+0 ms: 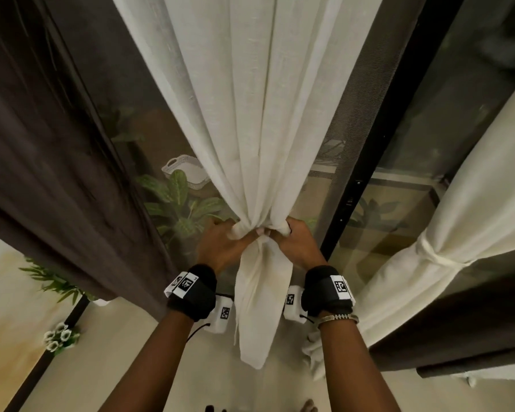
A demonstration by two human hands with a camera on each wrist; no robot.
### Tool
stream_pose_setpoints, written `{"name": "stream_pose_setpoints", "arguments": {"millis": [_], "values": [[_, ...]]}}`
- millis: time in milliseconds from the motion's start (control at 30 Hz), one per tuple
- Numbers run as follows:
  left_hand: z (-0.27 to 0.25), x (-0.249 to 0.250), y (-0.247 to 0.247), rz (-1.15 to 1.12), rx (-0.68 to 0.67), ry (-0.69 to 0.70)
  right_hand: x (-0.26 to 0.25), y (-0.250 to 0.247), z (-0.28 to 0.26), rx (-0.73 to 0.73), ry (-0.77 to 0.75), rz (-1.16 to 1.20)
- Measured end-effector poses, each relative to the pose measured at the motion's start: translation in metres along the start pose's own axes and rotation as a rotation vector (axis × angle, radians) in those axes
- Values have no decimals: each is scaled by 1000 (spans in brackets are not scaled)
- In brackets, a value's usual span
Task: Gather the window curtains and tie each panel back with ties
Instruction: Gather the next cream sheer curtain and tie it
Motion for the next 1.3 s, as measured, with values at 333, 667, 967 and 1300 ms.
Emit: {"name": "stream_pose_setpoints", "arguments": {"millis": [333,667,967,1300], "values": [[-29,14,-25,-93,14,242,7,-22,22,140,-57,-109],[-52,67,-26,-263,-341,520,7,-17,48,121,-48,-175],[-36,96,-47,31,93,675,4,-14,46,58,-10,-202],[14,51,12,166,-71,460,3,-2,30,-100,148,-40]]}}
Point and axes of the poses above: each hand's wrist, its own z-axis towards the middle knuckle, its own y-axis out of the palm, x = y × z, the point moved 10 cm from there along z, towards the middle knuckle, and after that the axes turned 13 degrees about z, right-handed, at the moved point
